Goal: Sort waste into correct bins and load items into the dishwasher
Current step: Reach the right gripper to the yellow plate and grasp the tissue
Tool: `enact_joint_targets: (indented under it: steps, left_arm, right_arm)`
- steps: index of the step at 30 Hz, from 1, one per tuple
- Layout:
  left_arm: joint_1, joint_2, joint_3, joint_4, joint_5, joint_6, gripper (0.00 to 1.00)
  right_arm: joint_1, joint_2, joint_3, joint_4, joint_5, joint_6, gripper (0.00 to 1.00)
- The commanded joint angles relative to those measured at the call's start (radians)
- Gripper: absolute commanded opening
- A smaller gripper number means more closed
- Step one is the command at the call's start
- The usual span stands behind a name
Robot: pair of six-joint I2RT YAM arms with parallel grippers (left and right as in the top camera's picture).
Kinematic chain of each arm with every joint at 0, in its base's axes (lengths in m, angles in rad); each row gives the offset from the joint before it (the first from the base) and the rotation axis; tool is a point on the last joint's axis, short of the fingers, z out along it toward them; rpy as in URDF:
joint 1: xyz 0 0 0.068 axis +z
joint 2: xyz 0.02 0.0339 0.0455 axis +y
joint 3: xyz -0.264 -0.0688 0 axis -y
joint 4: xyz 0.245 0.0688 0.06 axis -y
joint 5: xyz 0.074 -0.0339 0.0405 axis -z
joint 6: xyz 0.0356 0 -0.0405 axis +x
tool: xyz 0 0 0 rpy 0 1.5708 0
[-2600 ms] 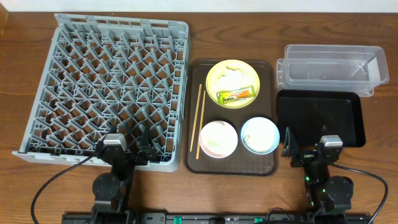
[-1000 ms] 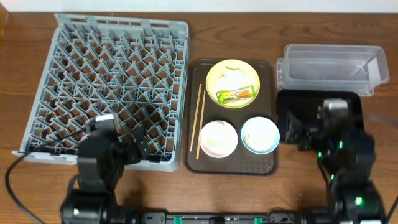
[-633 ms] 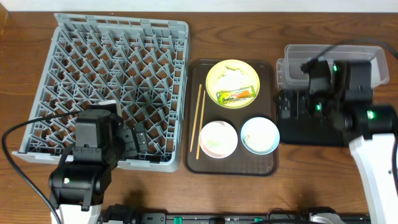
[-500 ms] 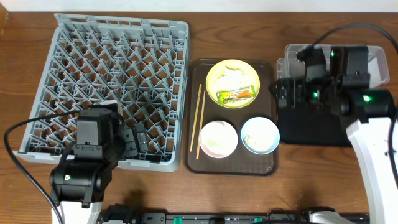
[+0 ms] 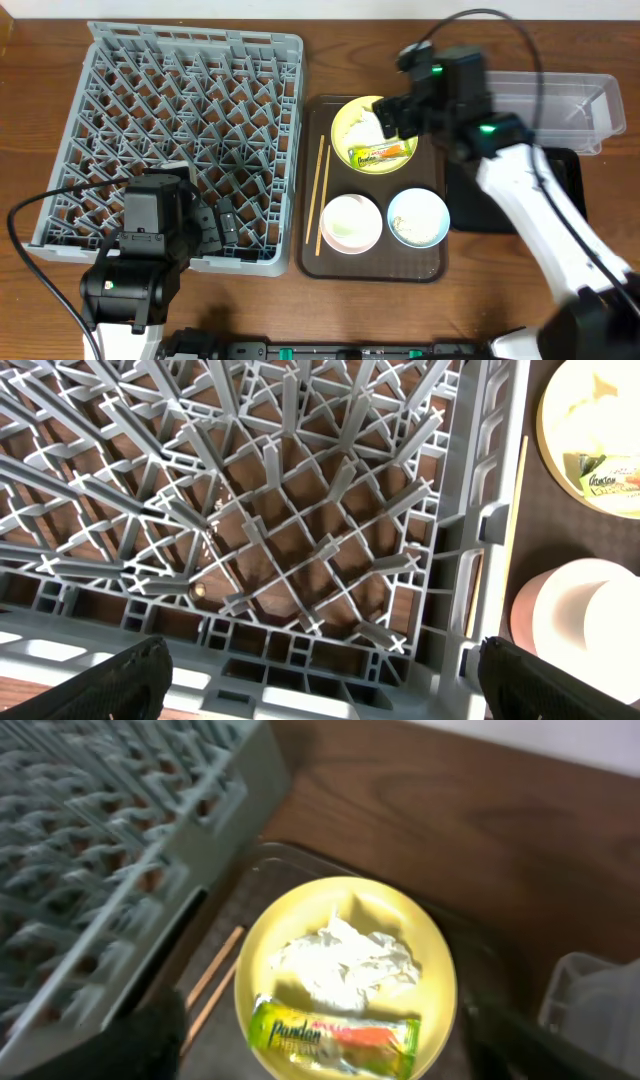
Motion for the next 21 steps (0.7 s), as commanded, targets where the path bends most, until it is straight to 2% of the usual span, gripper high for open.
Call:
enact_joint_targets:
  steps: [1,7,17,19,21]
  left_arm:
    - [0.004,0.000,0.021,-0.001,-0.005,0.013,0.98]
    - [0.004,0.000,0.021,-0.006,-0.005,0.013,0.98]
    - [0.004,0.000,0.021,-0.008,-0.005,0.013,0.98]
    - [0.004,0.000,0.021,-0.011,-0.005,0.013,0.98]
    - [0.004,0.000,0.021,-0.010,-0.005,0.013,0.98]
  right_arm:
    - [0.040,0.095,0.015,0.038,0.136,0.114,0.79]
    - [0.084,0.257,0.015,0.095,0.188,0.245,0.83]
    - [0.094,0.443,0.015,0.178,0.193,0.353,0.87]
    - [0.094,0.455,0.015,0.190,0.192,0.370,0.86]
    - [0.094,0.459,0.015,0.198,0.192,0.370,0.73]
